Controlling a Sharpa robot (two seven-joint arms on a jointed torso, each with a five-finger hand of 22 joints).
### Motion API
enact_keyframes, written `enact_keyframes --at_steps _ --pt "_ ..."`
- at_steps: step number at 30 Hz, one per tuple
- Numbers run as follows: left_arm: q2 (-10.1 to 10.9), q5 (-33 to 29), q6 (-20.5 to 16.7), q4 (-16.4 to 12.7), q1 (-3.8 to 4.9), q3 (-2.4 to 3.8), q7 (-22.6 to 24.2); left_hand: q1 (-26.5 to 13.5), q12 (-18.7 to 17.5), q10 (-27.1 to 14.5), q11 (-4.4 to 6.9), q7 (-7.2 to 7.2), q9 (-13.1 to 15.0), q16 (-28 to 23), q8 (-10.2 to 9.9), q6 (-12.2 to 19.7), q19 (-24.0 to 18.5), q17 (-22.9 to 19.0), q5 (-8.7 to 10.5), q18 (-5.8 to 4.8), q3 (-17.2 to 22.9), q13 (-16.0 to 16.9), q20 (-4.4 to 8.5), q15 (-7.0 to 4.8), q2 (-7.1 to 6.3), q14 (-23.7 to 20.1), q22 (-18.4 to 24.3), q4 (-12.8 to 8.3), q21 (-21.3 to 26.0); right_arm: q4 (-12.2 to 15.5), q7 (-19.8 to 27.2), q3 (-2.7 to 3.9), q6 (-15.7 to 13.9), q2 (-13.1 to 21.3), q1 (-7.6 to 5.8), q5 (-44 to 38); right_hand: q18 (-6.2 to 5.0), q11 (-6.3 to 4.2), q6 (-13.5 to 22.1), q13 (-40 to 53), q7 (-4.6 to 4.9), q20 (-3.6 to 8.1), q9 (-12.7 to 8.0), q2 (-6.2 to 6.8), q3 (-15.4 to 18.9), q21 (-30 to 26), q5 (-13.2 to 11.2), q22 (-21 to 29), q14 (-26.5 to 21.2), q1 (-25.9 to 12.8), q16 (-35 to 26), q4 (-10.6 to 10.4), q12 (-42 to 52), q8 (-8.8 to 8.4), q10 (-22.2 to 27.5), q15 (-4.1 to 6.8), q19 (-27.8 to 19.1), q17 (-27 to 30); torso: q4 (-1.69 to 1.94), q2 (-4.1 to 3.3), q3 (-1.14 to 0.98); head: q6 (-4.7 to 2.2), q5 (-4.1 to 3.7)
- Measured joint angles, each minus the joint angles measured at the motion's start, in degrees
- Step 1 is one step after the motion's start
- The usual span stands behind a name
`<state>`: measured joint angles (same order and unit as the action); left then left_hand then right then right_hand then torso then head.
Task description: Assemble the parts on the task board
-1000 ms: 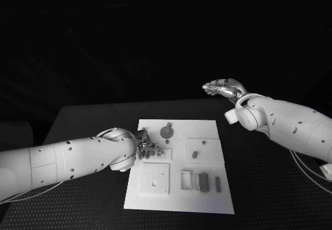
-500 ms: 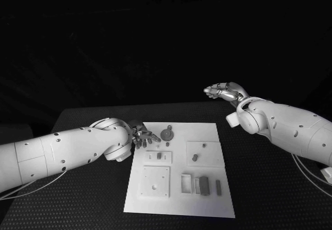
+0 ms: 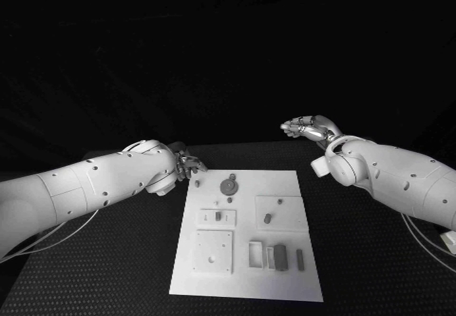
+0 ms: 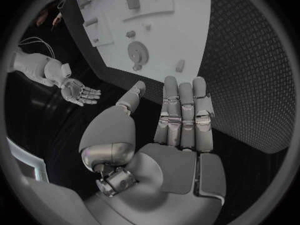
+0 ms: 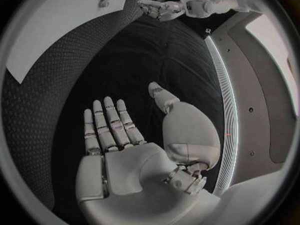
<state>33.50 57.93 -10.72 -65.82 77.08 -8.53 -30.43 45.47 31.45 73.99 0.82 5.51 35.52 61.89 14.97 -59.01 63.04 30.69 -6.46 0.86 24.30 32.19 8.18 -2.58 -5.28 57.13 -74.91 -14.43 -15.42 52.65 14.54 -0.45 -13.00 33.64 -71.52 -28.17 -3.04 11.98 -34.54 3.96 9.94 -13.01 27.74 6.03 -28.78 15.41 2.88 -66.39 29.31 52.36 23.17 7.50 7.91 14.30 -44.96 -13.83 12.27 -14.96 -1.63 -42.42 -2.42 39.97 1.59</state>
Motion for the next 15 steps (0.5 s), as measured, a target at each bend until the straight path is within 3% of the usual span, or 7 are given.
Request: enact_keyframes --at_steps 5,7,9,15 --pt "-3.04 1.36 2.65 5.07 0.03 -0.06 0.23 -1.28 -0.51 -0.93 -0.52 0.50 -0.23 -0.51 -0.37 1.13 -0.73 -0.21 0.61 0.00 0.09 -0.18 -0.31 0.33 -0.21 -0.90 0.00 1.54 0.83 0.32 0.01 0.00 0.00 0.08 0.00 0.00 0.00 0.00 0.00 0.00 0.00 0.00 0.00 0.00 0.00 0.00 0.00 0.03 0.00 0.00 0.00 0.00 0.00 0.00 0.00 0.00 0.00 0.00 -0.03 -0.03 0.00 -0.01 0.15" --pt "-4.26 2.09 4.05 7.36 -0.01 -0.08 0.34 -1.90 -0.67 -1.52 -0.71 0.61 -0.32 -0.67 -0.52 1.62 -1.22 -0.31 2.63 0.00 0.07 -0.26 -0.39 0.64 -0.29 -1.37 0.00 2.26 1.34 0.45 0.01 0.00 0.00 0.10 0.00 0.00 0.00 0.00 0.00 0.00 0.00 0.00 0.00 0.00 0.00 0.00 0.00 0.01 0.00 0.00 0.00 0.00 0.00 0.00 0.00 0.00 0.00 0.01 -0.07 -0.05 -0.01 0.00 0.17" --pt "-5.18 2.78 5.33 9.46 -0.11 -0.13 0.47 -1.94 -0.67 -1.52 -0.71 0.61 -0.32 -0.67 -0.61 1.62 -1.22 -0.31 2.99 0.00 0.04 -0.26 -0.39 0.64 -0.33 -1.37 0.00 2.29 1.34 0.56 0.02 0.00 0.00 0.14 0.00 0.00 0.00 0.00 0.00 0.00 0.00 0.00 0.00 0.00 0.00 0.00 0.00 0.01 0.00 0.00 0.00 0.00 0.00 0.00 0.00 0.00 0.00 0.00 -0.10 -0.07 -0.02 0.03 0.20" --pt "-5.68 3.97 7.66 11.99 -0.66 -0.27 0.86 -2.29 -0.67 -1.53 -0.72 0.81 -0.32 -0.67 -0.62 1.82 -1.22 -0.31 2.98 0.00 0.07 -0.26 -0.39 0.64 -0.68 -1.37 0.00 2.72 1.62 0.65 0.03 0.01 0.00 0.32 0.00 -0.01 0.00 0.20 0.00 0.00 0.00 0.00 0.00 0.00 0.00 0.00 0.00 -0.01 0.00 0.00 0.00 0.00 0.00 0.21 -0.20 0.00 0.00 0.01 -0.26 -0.24 0.00 0.01 0.27"
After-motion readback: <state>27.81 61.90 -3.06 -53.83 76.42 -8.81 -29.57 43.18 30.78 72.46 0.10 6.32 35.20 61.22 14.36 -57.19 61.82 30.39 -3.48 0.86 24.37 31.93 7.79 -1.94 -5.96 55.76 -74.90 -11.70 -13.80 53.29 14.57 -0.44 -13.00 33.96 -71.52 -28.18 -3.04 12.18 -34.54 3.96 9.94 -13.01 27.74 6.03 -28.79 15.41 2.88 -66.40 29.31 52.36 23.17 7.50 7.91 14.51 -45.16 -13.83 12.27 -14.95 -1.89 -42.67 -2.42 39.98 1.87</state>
